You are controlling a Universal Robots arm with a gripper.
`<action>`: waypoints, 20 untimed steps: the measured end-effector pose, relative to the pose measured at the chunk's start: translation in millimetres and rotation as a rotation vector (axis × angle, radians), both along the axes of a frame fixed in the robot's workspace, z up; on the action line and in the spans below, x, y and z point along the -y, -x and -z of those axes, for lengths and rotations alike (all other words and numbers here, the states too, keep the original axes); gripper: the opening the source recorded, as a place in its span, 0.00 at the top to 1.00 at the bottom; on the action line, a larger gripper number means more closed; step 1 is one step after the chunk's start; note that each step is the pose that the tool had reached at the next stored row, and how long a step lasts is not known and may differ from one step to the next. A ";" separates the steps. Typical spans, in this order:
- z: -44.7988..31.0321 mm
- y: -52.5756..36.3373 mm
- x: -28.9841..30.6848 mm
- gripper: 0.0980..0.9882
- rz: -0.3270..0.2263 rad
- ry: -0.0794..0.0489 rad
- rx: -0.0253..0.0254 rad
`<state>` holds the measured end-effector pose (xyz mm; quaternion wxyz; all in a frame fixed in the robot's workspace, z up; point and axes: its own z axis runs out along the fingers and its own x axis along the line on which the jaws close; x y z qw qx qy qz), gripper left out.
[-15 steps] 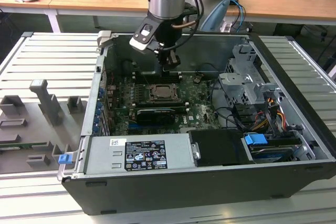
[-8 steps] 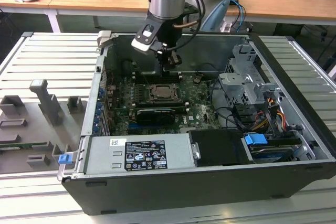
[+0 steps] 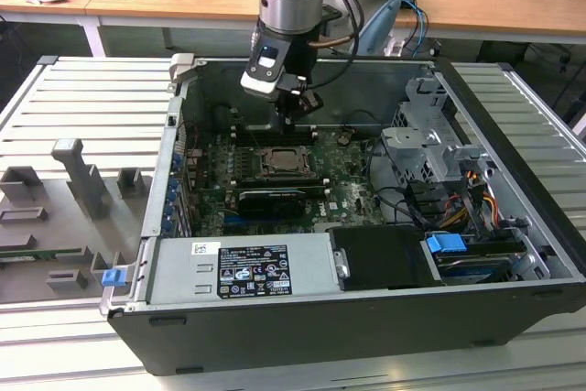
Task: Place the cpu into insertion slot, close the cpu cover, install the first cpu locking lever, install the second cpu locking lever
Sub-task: 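Install the first cpu locking lever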
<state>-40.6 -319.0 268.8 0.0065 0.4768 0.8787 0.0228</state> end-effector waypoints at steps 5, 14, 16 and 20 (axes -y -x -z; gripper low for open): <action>0.0 0.0 0.0 0.99 -0.072 0.000 0.0000; 0.0 0.0 0.0 0.99 -0.269 0.000 0.0001; 0.0 0.0 0.0 0.99 -0.301 0.000 0.0000; 0.0 0.1 0.0 0.99 -0.362 0.000 0.0001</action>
